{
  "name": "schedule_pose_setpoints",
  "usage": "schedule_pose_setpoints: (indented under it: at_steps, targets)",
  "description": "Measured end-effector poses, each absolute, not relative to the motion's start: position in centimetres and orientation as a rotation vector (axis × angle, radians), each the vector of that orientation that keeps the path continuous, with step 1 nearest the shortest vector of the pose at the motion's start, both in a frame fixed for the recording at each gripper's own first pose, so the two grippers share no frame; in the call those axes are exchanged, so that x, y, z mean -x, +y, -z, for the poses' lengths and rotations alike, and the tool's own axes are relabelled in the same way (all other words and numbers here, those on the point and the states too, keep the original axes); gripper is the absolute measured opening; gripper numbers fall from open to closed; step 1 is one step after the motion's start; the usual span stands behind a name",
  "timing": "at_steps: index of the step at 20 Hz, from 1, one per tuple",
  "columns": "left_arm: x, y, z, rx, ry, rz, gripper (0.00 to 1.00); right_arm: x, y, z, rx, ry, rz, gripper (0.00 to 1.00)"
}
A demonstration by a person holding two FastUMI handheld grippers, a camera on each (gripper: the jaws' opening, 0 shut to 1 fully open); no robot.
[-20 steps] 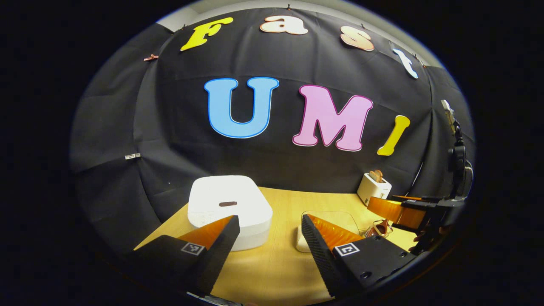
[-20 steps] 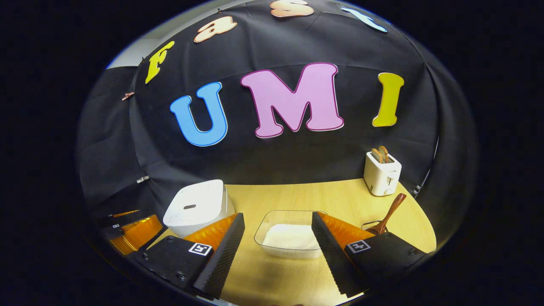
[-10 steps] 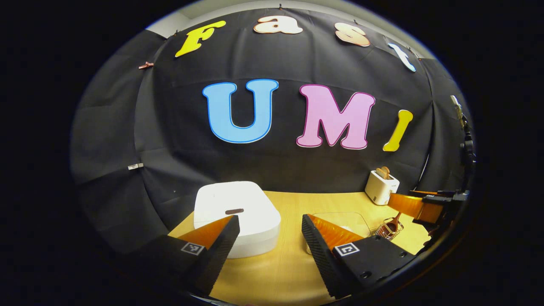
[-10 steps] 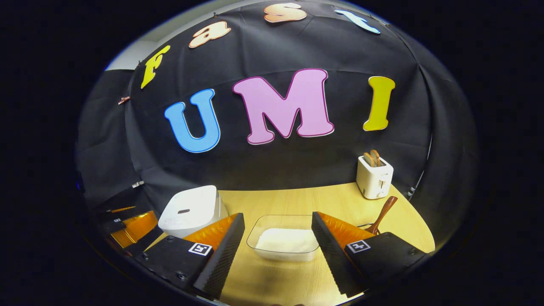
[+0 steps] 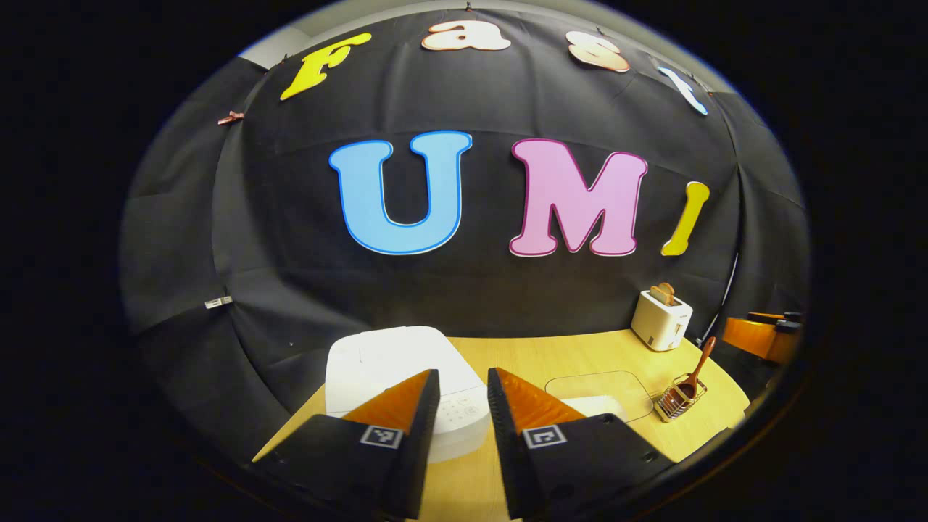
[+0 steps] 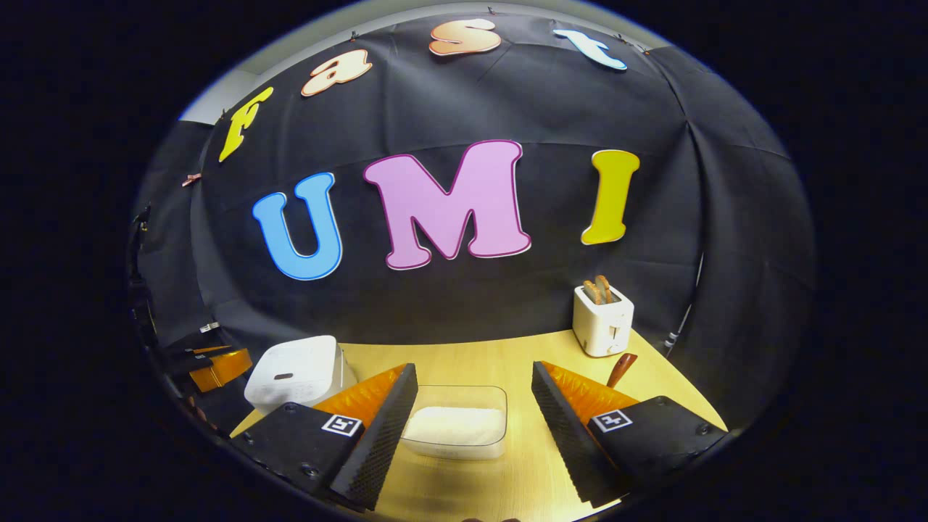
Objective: Close the left gripper, press the button to open the rice cooker; take a wooden spoon from the chopstick holder with the right hand, scoop a spoonful of rice and pour it into the rice cooker, then put the wooden spoon back into the chopstick holder.
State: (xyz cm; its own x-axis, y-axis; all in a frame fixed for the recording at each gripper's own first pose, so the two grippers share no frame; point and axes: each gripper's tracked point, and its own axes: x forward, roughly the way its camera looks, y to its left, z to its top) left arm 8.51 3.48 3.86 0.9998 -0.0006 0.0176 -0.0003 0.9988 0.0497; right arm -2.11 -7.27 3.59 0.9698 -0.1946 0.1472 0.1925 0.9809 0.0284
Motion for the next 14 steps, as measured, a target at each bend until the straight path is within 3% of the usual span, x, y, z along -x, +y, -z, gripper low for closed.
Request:
schedule_pose_setpoints:
  at_steps: [2,3,4,5,12,14]
  targets:
    - [-10.2,5.0,-3.6,-0.022,0.005,-0.03,0.3,2.5,-8.4,-3.2,-0.015,-0.143,0.227,0.99]
    - [-11.3,6.1,-3.2,-0.004,0.023,-0.053,0.28,2.8,-9.1,-2.9,-0.017,-0.133,0.245,0.99]
    - [-12.2,6.7,-2.7,0.014,0.043,-0.056,0.14,3.1,-9.7,-2.5,-0.02,-0.123,0.263,0.98]
    - [-13.2,7.0,-2.1,0.042,0.068,-0.041,0.08,3.4,-10.4,-2.2,-0.026,-0.115,0.281,0.98]
    - [-19.2,9.9,0.9,0.076,0.202,-0.078,0.02,4.5,-13.3,-0.9,-0.05,-0.078,0.379,0.99]
    - [-20.0,10.5,2.3,0.105,0.247,-0.095,0.08,4.5,-13.5,-0.6,-0.05,-0.069,0.386,0.98]
